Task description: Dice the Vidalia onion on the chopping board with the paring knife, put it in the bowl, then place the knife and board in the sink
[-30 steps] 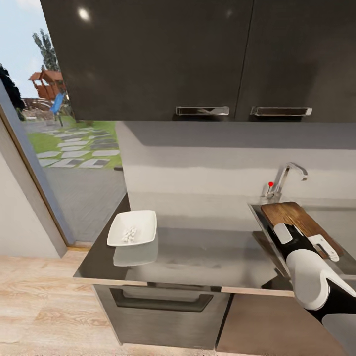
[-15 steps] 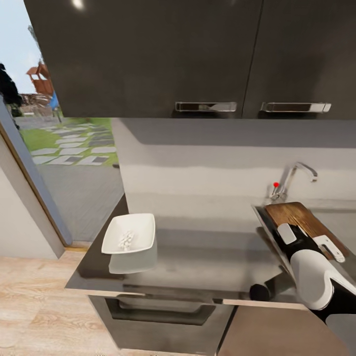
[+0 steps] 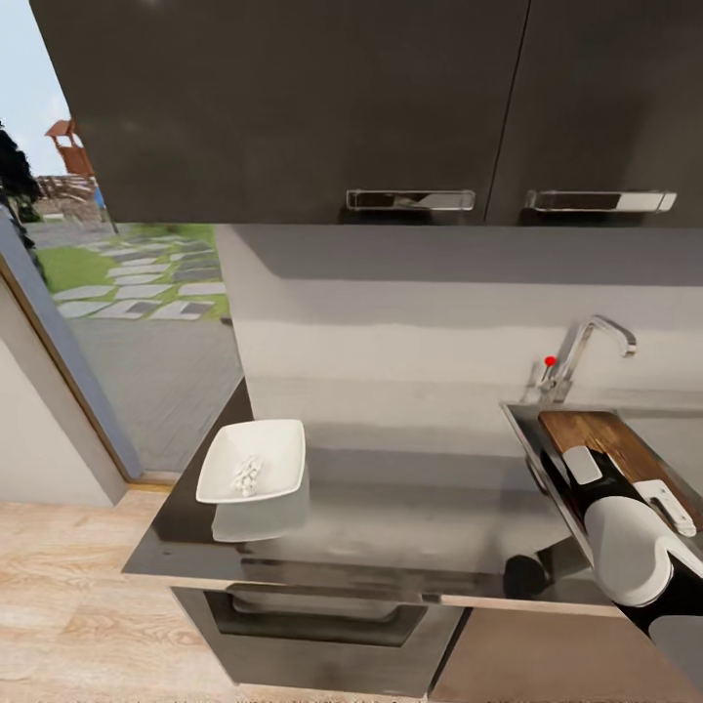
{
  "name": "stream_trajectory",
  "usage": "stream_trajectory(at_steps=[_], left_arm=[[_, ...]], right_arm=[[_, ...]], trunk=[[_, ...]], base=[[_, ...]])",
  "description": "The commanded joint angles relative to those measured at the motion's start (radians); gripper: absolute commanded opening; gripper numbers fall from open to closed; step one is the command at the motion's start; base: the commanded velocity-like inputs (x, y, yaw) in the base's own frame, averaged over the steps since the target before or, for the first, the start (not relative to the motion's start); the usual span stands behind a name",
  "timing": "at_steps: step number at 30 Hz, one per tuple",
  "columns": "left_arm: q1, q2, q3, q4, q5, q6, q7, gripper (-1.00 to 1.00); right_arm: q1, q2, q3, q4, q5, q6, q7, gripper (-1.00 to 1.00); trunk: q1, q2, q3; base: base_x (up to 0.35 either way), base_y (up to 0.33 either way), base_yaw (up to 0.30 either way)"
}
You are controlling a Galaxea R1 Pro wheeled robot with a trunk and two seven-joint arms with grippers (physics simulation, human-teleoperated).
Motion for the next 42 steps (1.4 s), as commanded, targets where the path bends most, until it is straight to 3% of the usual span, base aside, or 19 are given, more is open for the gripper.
stream_trajectory(at_steps=[1,20,42], left_arm=[[-0.002,-0.001,-0.009,0.005,0.010,-0.008,0.001,1.00],[-0.002,0.000,-0.009,0.004,0.010,-0.008,0.001,1.00],[-0.002,0.000,-0.009,0.004,0.010,-0.008,0.001,1.00]], right_arm=[[-0.001,0.000,0.000,0.000,-0.008,-0.011,0.000,-1.00],[-0.001,0.000,0.000,0.000,-0.008,-0.011,0.000,-1.00],[-0.001,0.001,0.000,0.046,-0.007,-0.012,0.002,-1.00]], trunk=[[0.000,-0.001,-0.003],[0.000,-0.001,-0.033],[0.000,-0.001,-0.067]], base=[[0.000,0.000,0.000],[0.098,-0.077,0.000],[0.005,-0.003,0.000]])
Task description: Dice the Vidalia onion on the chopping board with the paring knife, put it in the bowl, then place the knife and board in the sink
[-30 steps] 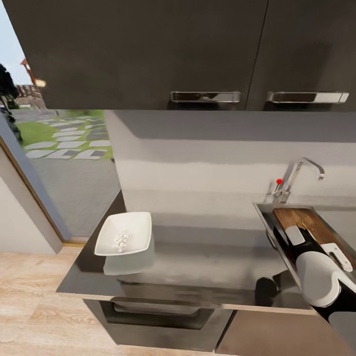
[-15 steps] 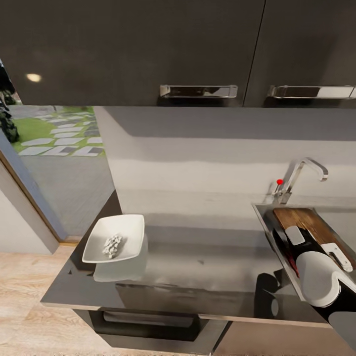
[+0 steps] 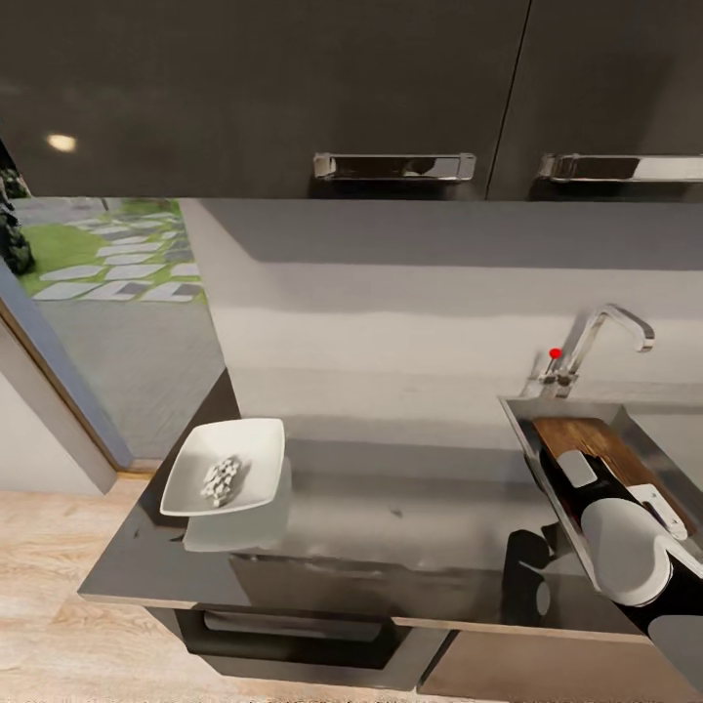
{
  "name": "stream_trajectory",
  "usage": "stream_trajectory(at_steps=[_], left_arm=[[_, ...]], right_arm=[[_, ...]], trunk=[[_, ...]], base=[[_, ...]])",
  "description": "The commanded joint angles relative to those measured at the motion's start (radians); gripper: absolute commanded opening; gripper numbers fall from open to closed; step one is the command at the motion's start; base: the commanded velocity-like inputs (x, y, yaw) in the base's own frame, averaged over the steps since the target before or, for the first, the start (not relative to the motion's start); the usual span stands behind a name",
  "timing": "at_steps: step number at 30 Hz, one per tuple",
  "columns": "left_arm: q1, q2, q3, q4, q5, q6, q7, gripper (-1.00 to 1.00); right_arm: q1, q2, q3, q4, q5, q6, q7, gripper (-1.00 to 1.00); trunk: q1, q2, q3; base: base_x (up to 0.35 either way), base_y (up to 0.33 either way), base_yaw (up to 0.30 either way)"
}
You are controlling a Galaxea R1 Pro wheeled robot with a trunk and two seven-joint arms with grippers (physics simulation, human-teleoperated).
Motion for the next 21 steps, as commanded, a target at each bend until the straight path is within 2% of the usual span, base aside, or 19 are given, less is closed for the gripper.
stream_trajectory(at_steps=[1,7,14,21], left_arm=[[-0.002,-0.001,-0.009,0.005,0.010,-0.008,0.001,1.00],[-0.002,-0.001,-0.009,0.005,0.010,-0.008,0.001,1.00],[-0.002,-0.003,-0.009,0.005,0.010,-0.008,0.001,1.00],[-0.002,-0.002,-0.009,0.005,0.010,-0.008,0.001,1.00]], right_arm=[[-0.001,0.000,0.001,0.000,-0.009,-0.010,0.000,-1.00],[-0.001,0.000,0.001,0.000,-0.009,-0.010,0.000,-1.00],[-0.001,0.000,0.001,0.000,-0.009,-0.011,0.001,-1.00],[-0.001,-0.002,0.001,0.000,-0.009,-0.010,0.001,-1.00]], trunk=[[0.000,-0.001,-0.003],[0.000,-0.001,-0.012],[0.000,-0.001,-0.023],[0.000,-0.001,-0.033]], base=[[0.000,0.000,0.000],[0.004,0.000,0.000],[0.136,-0.052,0.000],[0.026,-0.005,0.000]])
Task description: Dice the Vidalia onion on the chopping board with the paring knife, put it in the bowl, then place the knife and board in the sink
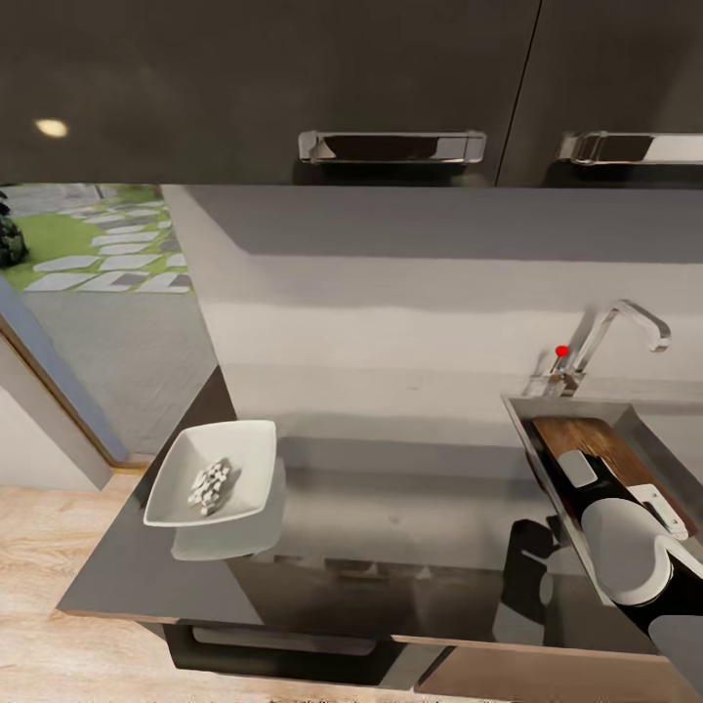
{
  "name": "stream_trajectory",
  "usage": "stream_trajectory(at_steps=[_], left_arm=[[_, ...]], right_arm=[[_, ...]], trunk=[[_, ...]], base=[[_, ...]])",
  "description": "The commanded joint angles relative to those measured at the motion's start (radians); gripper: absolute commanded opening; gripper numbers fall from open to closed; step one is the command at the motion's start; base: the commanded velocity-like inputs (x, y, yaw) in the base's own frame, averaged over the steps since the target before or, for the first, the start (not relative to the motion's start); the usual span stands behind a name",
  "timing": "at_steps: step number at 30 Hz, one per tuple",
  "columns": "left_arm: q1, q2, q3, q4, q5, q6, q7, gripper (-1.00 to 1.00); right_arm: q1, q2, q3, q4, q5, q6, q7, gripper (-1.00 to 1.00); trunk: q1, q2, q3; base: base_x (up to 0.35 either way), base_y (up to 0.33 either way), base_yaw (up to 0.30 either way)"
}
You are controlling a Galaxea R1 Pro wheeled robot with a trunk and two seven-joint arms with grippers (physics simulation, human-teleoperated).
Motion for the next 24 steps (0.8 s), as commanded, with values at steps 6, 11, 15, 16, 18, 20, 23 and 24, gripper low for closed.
stream_trajectory(at_steps=[6,11,15,16,18,20,23,24], left_arm=[[-0.002,-0.001,-0.009,0.005,0.010,-0.008,0.001,1.00],[-0.002,-0.001,-0.009,0.005,0.010,-0.008,0.001,1.00],[-0.002,-0.001,-0.009,0.005,0.010,-0.008,0.001,1.00],[-0.002,-0.001,-0.009,0.005,0.010,-0.008,0.001,1.00],[-0.002,-0.001,-0.009,0.005,0.010,-0.008,0.001,1.00],[-0.002,-0.001,-0.009,0.005,0.010,-0.008,0.001,1.00],[-0.002,-0.001,-0.009,0.005,0.010,-0.008,0.001,1.00],[-0.002,-0.001,-0.009,0.005,0.010,-0.008,0.001,1.00]], right_arm=[[-0.001,-0.001,0.002,0.000,-0.009,-0.010,-0.002,-1.00],[-0.001,-0.001,0.002,0.000,-0.009,-0.009,-0.001,-1.00],[-0.001,-0.001,0.001,0.000,-0.009,-0.009,-0.001,-1.00],[-0.001,-0.001,0.001,0.000,-0.010,-0.009,-0.001,-1.00],[-0.001,0.000,0.001,0.000,-0.010,-0.009,0.000,-1.00],[-0.001,0.000,0.002,0.000,-0.010,-0.009,0.000,-1.00],[-0.001,0.000,0.002,0.000,-0.010,-0.009,0.001,-1.00],[-0.001,0.000,0.002,0.000,-0.010,-0.008,0.001,-1.00]], trunk=[[0.000,-0.001,-0.003],[0.000,-0.001,-0.003],[0.000,-0.001,-0.003],[0.000,-0.001,-0.003],[0.000,-0.001,-0.003],[0.000,-0.001,-0.003],[0.000,-0.001,-0.003],[0.000,-0.001,-0.003]], base=[[0.001,0.000,0.000],[0.000,0.000,0.000],[0.000,0.000,0.000],[0.000,0.000,0.000],[0.000,0.000,0.000],[0.000,0.000,0.000],[0.000,0.000,0.000],[0.000,0.000,0.000]])
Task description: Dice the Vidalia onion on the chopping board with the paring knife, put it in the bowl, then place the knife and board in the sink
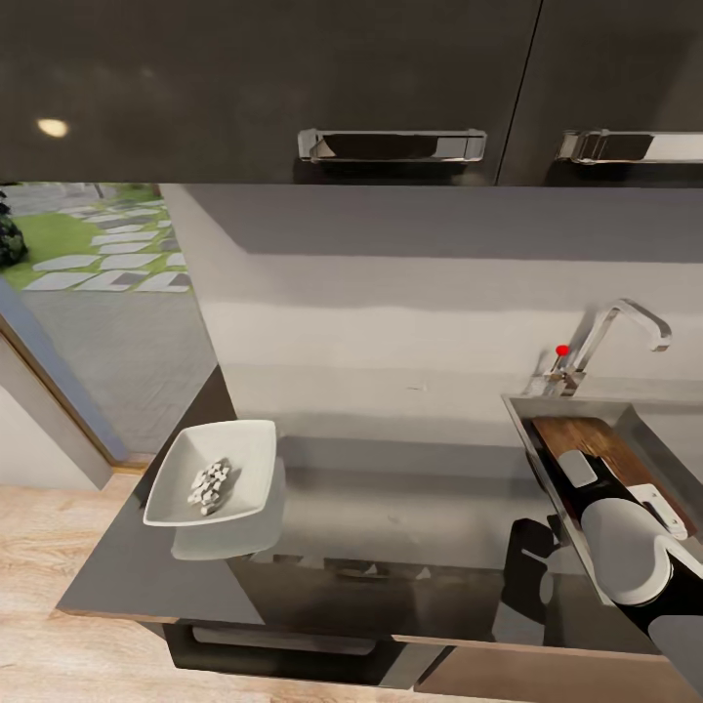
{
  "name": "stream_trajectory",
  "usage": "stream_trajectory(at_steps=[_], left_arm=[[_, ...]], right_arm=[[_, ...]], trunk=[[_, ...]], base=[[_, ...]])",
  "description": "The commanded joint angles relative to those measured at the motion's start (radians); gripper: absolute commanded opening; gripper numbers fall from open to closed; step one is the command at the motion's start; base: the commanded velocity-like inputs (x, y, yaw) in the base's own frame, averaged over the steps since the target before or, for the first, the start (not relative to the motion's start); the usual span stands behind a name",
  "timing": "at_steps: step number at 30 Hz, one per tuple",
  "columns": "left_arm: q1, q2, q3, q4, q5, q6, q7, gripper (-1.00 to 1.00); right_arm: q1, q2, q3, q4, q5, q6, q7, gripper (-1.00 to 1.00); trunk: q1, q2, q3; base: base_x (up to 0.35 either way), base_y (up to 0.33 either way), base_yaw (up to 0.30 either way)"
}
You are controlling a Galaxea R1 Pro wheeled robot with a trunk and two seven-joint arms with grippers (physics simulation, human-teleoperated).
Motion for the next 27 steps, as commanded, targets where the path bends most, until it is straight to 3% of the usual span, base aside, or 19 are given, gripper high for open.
stream_trajectory(at_steps=[1,2,3,27], left_arm=[[-0.002,-0.001,-0.009,0.005,0.010,-0.008,0.001,1.00],[-0.002,-0.001,-0.009,0.005,0.010,-0.008,0.001,1.00],[-0.002,-0.001,-0.009,0.005,0.010,-0.008,0.001,1.00],[-0.002,0.001,-0.009,0.006,0.010,-0.008,0.001,1.00]], right_arm=[[-0.001,-0.001,0.001,0.000,-0.010,-0.010,0.000,-1.00],[-0.001,0.000,0.001,0.000,-0.010,-0.010,0.000,-1.00],[-0.001,0.000,0.001,0.000,-0.010,-0.010,0.001,1.00],[-0.001,0.000,0.007,-0.013,-0.012,-0.007,0.004,1.00]], trunk=[[0.000,-0.001,-0.001],[0.000,-0.001,-0.001],[0.000,-0.001,-0.001],[0.000,-0.001,-0.001]], base=[[0.000,0.000,0.000],[0.000,0.000,0.000],[0.000,0.000,0.000],[0.000,0.000,0.000]])
